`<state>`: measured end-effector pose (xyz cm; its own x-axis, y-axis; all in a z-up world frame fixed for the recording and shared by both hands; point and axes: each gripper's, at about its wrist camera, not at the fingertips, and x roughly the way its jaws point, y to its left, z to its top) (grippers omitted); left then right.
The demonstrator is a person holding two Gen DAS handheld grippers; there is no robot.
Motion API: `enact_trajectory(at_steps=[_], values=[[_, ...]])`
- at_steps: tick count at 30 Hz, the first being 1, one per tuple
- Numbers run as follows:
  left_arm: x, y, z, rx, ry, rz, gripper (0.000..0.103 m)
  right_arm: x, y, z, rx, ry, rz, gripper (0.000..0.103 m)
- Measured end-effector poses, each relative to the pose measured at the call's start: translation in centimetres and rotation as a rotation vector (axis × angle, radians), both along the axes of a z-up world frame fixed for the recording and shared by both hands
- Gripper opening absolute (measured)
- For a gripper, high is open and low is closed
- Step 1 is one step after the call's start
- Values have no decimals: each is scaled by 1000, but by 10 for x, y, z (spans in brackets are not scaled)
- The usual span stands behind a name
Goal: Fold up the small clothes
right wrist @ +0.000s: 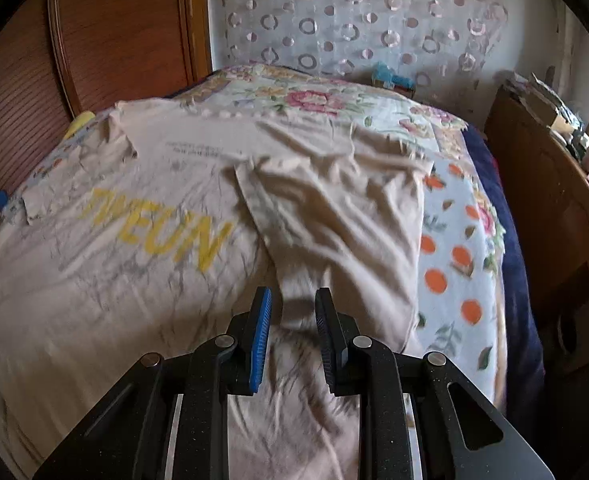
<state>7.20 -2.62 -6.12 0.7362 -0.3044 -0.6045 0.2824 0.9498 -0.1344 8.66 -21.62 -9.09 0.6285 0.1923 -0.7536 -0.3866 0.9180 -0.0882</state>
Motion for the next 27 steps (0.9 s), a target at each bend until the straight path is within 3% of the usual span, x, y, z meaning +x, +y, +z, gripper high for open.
enact_trajectory(at_steps=[3, 4, 7, 15, 17, 19, 21, 27], values=[[1, 1, 0, -4, 2, 2, 103, 1, 5, -12, -62, 6, -11, 23], [1, 1, 1, -4, 1, 5, 103, 1, 4, -10, -60, -4, -5, 14], [0, 2, 2, -4, -3, 7, 103, -4, 5, -6, -72, -12, 15, 8], [-1, 7, 5, -5, -10, 17, 103, -34, -12, 5, -51, -5, 69, 7], [1, 9, 7, 0, -14, 20, 103, -33, -15, 5, -45, -2, 66, 17], [4, 14, 10, 15, -23, 30, 103, -32, -18, 8, -34, -16, 57, 36], [14, 22, 14, 42, -25, 53, 103, -24, -23, 12, -15, -31, 34, 47], [48, 51, 15, 106, -7, 106, 103, 17, -49, 18, 66, -48, -48, 49]])
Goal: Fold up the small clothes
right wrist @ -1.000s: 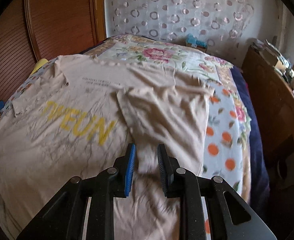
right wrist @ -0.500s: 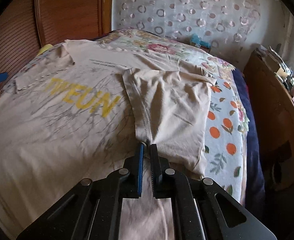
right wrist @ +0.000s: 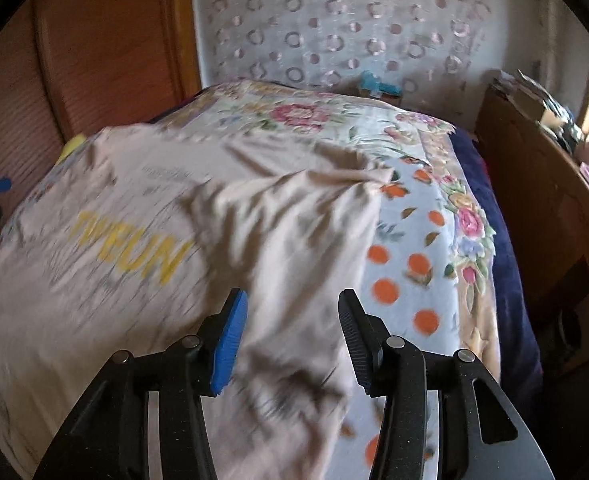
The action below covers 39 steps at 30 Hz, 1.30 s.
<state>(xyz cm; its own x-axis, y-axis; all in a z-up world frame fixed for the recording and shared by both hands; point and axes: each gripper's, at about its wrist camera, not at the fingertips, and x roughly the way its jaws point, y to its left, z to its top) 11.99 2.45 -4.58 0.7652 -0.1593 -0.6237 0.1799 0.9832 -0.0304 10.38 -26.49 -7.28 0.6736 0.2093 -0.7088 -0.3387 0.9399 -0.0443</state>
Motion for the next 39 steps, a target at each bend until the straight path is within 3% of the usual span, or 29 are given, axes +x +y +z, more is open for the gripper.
enact_trajectory(at_steps=[6, 14, 17, 21, 22, 28, 34, 39], values=[[35, 31, -13, 12, 57, 67, 103, 57, -22, -6, 78, 31, -68, 49], [81, 66, -36, 43, 139, 139, 103, 126, -21, -30, 136, 101, -96, 49], [97, 73, -45, 56, 171, 153, 103, 143, -17, -31, 132, 85, -90, 49], [109, 77, -58, 67, 212, 156, 103, 164, -12, -34, 127, 73, -66, 28], [109, 76, -61, 71, 220, 151, 103, 167, -12, -35, 116, 63, -62, 23], [111, 73, -69, 71, 249, 131, 103, 183, -10, -33, 103, 9, -57, 23], [114, 77, -70, 42, 261, 131, 103, 180, -21, -25, 119, -18, -120, 23], [115, 77, -70, 41, 261, 131, 103, 162, -17, -26, 74, -7, -115, 36]])
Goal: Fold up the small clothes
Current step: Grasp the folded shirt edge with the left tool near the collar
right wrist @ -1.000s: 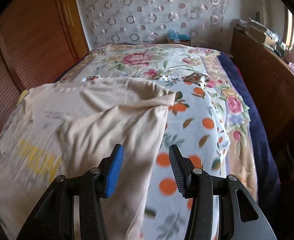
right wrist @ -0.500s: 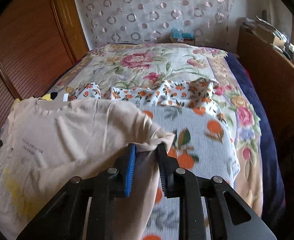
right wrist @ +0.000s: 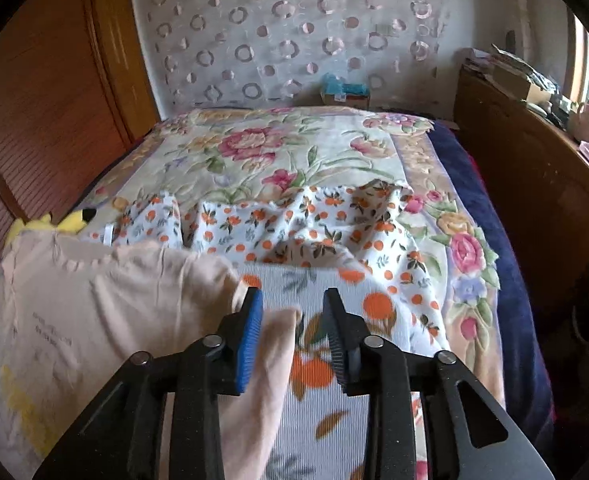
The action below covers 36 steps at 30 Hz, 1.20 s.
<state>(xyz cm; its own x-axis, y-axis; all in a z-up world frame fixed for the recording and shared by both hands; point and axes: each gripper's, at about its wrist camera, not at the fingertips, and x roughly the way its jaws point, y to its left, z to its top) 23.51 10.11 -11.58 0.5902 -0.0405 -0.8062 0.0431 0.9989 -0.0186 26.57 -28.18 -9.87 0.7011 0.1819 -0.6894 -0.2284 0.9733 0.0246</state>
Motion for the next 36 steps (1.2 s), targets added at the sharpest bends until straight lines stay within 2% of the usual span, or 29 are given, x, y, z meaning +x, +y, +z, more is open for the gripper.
enact_trajectory(at_steps=[2, 7, 11, 13, 15, 18, 20, 26, 33, 36], values=[[0, 0, 0, 0, 0, 0, 103, -7, 4, -6, -26, 21, 3, 42], [0, 0, 0, 0, 1, 1, 103, -14, 11, -18, -36, 68, 25, 44], [2, 1, 5, 14, -18, 6, 103, -13, 11, -23, -36, 44, 37, 53], [7, 6, 12, -4, -40, -2, 103, -13, 12, -23, -61, 39, 49, 59], [20, 14, 18, -34, -46, 3, 97, -12, 12, -25, -66, 40, 44, 61], [41, 24, 20, -40, -39, 13, 87, -11, 8, -22, -58, 43, 38, 64], [55, 29, 19, -44, -26, 16, 78, -10, 8, -21, -61, 43, 40, 64], [87, 39, 9, -88, 19, 18, 61, -10, 9, -20, -66, 43, 30, 68], [97, 34, 11, -101, 3, -2, 50, -9, 6, -21, -67, 43, 29, 70], [96, 26, 10, -92, -4, -34, 42, -9, 6, -21, -66, 43, 30, 70]])
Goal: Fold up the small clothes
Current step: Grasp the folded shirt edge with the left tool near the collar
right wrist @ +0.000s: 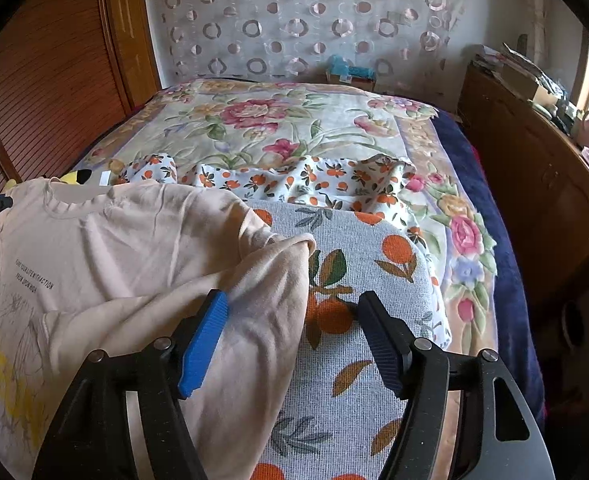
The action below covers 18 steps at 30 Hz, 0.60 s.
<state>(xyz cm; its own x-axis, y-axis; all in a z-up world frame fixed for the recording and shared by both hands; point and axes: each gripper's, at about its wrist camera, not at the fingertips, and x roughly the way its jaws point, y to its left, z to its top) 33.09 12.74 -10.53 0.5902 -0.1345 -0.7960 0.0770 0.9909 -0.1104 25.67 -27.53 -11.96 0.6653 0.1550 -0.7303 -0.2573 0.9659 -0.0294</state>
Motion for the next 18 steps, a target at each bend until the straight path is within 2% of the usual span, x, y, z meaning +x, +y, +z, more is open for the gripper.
enact_trajectory(at_steps=[3, 4, 6, 10, 15, 18], values=[[0, -5, 1, -12, -2, -28, 20, 0, 0, 0, 0, -1, 1, 70], [1, -6, 2, -16, -4, -35, 6, 0, 0, 0, 1, -1, 1, 70], [-2, -11, 6, -36, -10, -57, 6, 0, 0, 0, 1, -1, 1, 70], [-21, -27, 29, -58, -73, -90, 6, 0, 0, 0, 1, -2, 1, 70], [-63, -55, 61, -71, -165, -166, 6, 1, -1, -1, 1, -2, 0, 71], [-78, -60, 67, -81, -184, -183, 6, 2, 0, -1, 1, -2, 0, 71]])
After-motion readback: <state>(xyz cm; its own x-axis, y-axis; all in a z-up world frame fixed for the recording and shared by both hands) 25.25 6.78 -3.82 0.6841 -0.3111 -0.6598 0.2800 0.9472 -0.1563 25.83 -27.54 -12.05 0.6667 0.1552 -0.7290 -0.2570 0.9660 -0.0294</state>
